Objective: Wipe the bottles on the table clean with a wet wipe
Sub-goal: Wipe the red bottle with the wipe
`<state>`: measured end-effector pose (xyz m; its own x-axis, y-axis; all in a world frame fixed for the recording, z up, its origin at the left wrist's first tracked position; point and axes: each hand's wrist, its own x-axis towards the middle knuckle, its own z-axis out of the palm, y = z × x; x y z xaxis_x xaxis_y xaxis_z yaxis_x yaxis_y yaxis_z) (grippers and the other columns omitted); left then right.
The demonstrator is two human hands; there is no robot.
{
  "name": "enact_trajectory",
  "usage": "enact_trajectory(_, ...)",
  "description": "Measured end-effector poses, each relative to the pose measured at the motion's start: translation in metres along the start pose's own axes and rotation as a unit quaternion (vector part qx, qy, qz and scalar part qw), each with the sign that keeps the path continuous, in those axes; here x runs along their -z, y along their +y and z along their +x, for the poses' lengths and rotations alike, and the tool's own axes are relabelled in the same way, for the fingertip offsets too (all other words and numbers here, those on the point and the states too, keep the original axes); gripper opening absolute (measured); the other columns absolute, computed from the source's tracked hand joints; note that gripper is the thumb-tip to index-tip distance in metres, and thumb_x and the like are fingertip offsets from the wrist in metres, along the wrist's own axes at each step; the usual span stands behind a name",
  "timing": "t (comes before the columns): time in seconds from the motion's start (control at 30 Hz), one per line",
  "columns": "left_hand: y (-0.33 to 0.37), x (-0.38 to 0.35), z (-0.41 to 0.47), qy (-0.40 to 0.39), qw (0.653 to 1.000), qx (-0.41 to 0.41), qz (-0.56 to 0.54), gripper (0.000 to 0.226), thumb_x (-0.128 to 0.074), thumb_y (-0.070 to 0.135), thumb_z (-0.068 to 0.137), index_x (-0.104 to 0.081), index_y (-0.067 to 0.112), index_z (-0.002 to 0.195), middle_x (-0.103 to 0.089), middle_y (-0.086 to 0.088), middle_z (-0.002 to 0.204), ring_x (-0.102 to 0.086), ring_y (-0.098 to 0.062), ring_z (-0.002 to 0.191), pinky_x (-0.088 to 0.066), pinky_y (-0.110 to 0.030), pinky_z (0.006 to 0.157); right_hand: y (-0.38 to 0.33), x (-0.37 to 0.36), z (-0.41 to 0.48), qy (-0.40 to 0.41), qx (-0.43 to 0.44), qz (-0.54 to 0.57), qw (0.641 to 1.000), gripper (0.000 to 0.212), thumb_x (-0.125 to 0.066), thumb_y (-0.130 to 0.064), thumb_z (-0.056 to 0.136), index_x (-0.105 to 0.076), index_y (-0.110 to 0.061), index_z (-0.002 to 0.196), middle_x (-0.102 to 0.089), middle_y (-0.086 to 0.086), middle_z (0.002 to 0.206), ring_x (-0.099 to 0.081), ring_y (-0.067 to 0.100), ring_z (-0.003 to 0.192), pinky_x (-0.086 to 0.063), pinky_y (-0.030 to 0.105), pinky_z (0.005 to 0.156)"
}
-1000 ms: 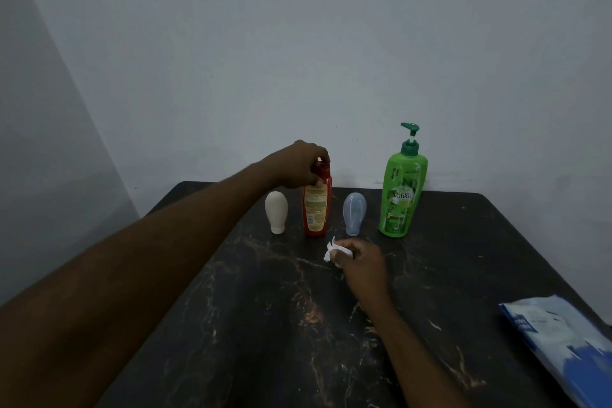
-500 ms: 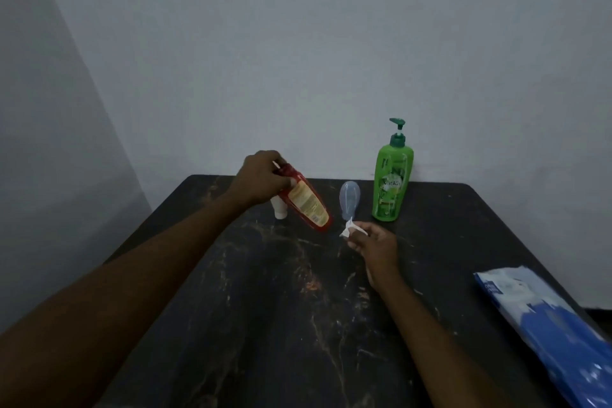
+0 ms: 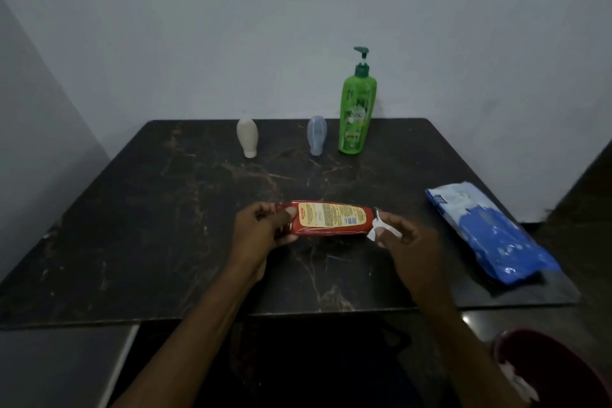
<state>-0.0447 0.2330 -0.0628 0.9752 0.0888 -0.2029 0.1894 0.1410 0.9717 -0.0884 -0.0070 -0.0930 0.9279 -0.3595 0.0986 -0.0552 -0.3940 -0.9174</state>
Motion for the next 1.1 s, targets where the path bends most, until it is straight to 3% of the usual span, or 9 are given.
enact_trajectory(0.1, -0.012, -0.004, -0.007, -0.008, 1.000, -0.018, 0.022, 0.027, -0.072, 0.010, 0.091, -0.062, 0.012, 0.116, -0.071, -0.010, 0.115, -0.076, -0.024, 0.094, -0.063, -0.038, 0.076, 0.017, -0.002, -0.006, 0.028, 0.019, -0.068, 0.997, 0.025, -0.065, -0.024, 0.092, -0.067, -0.024, 0.117, -0.064, -0.009, 0.108, -0.054, -0.010, 0.088, -0.035, 0.006, 0.065)
enact_trajectory(0.27, -0.024, 0.004, -0.011, -0.066, 0.992, -0.052, 0.099, 0.031, -0.074, 0.015, 0.090, -0.066, 0.020, 0.120, -0.064, -0.010, 0.127, -0.071, -0.024, 0.106, -0.063, -0.040, 0.083, 0.021, -0.006, -0.011, 0.059, 0.006, -0.078, 0.995, 0.024, -0.065, -0.016, 0.091, -0.067, -0.025, 0.113, -0.063, -0.004, 0.113, -0.055, -0.002, 0.090, -0.034, 0.006, 0.066)
enact_trajectory(0.37, -0.022, 0.015, -0.011, -0.106, 0.947, -0.112, 0.281, 0.058, -0.084, 0.029, 0.079, -0.060, 0.028, 0.132, -0.060, 0.008, 0.132, -0.061, -0.008, 0.114, -0.052, -0.021, 0.087, 0.019, -0.007, -0.014, 0.068, 0.027, -0.094, 0.993, 0.025, -0.066, -0.015, 0.091, -0.066, -0.021, 0.116, -0.060, -0.005, 0.111, -0.054, 0.001, 0.090, -0.035, 0.007, 0.065)
enact_trajectory(0.43, -0.019, 0.020, -0.010, -0.121, 0.913, -0.138, 0.365, 0.070, -0.087, 0.029, 0.076, -0.056, 0.028, 0.139, -0.056, 0.010, 0.137, -0.056, -0.006, 0.119, -0.041, -0.011, 0.087, 0.018, -0.007, -0.015, 0.076, 0.040, -0.091, 0.992, 0.021, -0.065, -0.017, 0.092, -0.067, -0.019, 0.113, -0.060, -0.005, 0.106, -0.055, 0.000, 0.086, -0.036, 0.007, 0.064)
enact_trajectory(0.57, -0.019, 0.023, -0.008, -0.125, 0.870, -0.186, 0.440, 0.076, -0.087, 0.032, 0.076, -0.052, 0.025, 0.143, -0.056, 0.003, 0.143, -0.053, -0.007, 0.120, -0.042, -0.020, 0.096, 0.020, -0.010, -0.013, 0.085, 0.018, -0.079, 0.993, 0.007, -0.061, -0.020, 0.094, -0.066, -0.017, 0.098, -0.064, 0.000, 0.095, -0.059, 0.002, 0.081, -0.045, 0.016, 0.068)
enact_trajectory(0.63, -0.020, 0.024, -0.005, -0.131, 0.855, -0.207, 0.457, 0.076, -0.087, 0.036, 0.076, -0.052, 0.024, 0.143, -0.056, 0.004, 0.141, -0.053, -0.006, 0.118, -0.042, -0.017, 0.093, 0.021, -0.011, -0.012, 0.084, 0.007, -0.085, 0.993, 0.005, -0.060, -0.019, 0.094, -0.065, -0.018, 0.092, -0.066, 0.000, 0.091, -0.058, 0.001, 0.077, -0.045, 0.016, 0.067)
enact_trajectory(0.73, -0.021, 0.028, 0.002, -0.147, 0.846, -0.224, 0.461, 0.077, -0.085, 0.041, 0.076, -0.052, 0.025, 0.143, -0.053, 0.007, 0.138, -0.052, -0.005, 0.115, -0.039, -0.010, 0.086, 0.021, -0.008, -0.013, 0.084, 0.028, -0.091, 0.992, 0.013, -0.063, -0.018, 0.093, -0.067, -0.015, 0.105, -0.065, -0.005, 0.096, -0.057, -0.005, 0.080, -0.038, 0.009, 0.066)
enact_trajectory(0.87, -0.026, 0.032, 0.006, -0.156, 0.838, -0.230, 0.470, 0.078, -0.084, 0.045, 0.076, -0.050, 0.027, 0.145, -0.050, 0.011, 0.136, -0.050, -0.006, 0.118, -0.044, -0.019, 0.093, 0.021, -0.003, -0.013, 0.068, 0.042, -0.090, 0.993, 0.027, -0.065, -0.022, 0.092, -0.065, -0.022, 0.118, -0.060, -0.012, 0.101, -0.055, -0.008, 0.088, -0.038, 0.009, 0.069)
enact_trajectory(1.1, -0.031, 0.033, 0.008, -0.154, 0.838, -0.248, 0.461, 0.075, -0.081, 0.048, 0.078, -0.051, 0.028, 0.144, -0.049, 0.015, 0.133, -0.047, -0.005, 0.119, -0.042, -0.019, 0.093, 0.006, -0.016, -0.018, 0.067, 0.036, -0.127, 0.989, 0.021, -0.064, -0.019, 0.093, -0.067, -0.017, 0.114, -0.064, -0.002, 0.107, -0.054, -0.003, 0.082, -0.040, 0.007, 0.068)
